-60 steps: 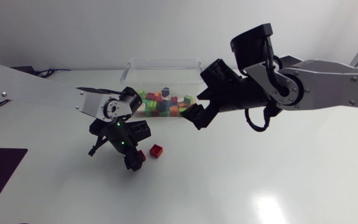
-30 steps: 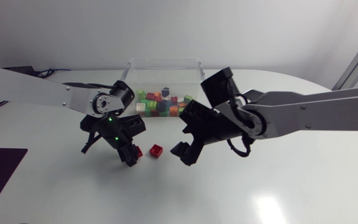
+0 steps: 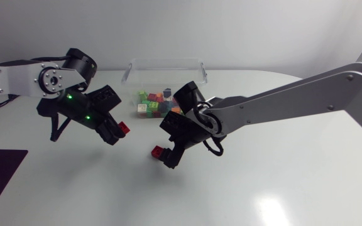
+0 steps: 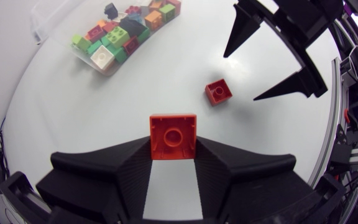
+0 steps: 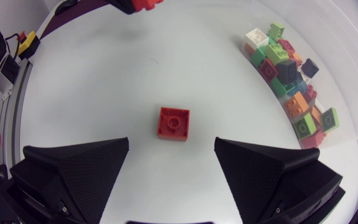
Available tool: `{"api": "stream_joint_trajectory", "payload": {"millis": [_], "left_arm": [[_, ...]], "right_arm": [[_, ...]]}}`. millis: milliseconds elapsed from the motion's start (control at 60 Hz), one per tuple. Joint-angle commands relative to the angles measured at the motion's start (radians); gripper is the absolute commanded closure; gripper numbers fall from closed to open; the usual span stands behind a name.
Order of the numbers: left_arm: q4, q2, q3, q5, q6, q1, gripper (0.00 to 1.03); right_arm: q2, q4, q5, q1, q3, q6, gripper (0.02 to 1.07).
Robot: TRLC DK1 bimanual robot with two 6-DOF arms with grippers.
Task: Place the duplo bricks in the container
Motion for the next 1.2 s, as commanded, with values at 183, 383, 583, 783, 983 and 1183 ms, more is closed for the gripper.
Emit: {"api": "stream_joint_trajectory", "payload": {"millis": [183,383,583,783,983,1183], "left_arm": [[0.024,-0.076,0.03,0.085,-0.031,0.065,0.89],[0.078,-0.119,0.053,0.108,-0.069,0.083,0.89],[0.148,-0.151,0.055,0.131,-0.106,0.085,0.89],[0.161,-0.131,0.08,0.139,-0.113,0.073,0.89],[0.177,-0.103,0.096,0.139,-0.121,0.057,0.89],[0.201,-0.077,0.146,0.139,-0.156,0.05,0.89]], "right_arm": [[0.116,-0.086,0.003,0.032,0.139,-0.032,0.07],[0.185,-0.112,0.03,0.041,0.207,-0.049,0.09],[0.249,-0.141,0.079,0.041,0.274,-0.052,0.14],[0.269,-0.212,0.102,0.047,0.328,-0.059,0.36],[0.289,-0.259,0.107,0.049,0.36,-0.064,0.73],[0.239,-0.29,0.084,0.021,0.346,-0.067,0.73]]}}
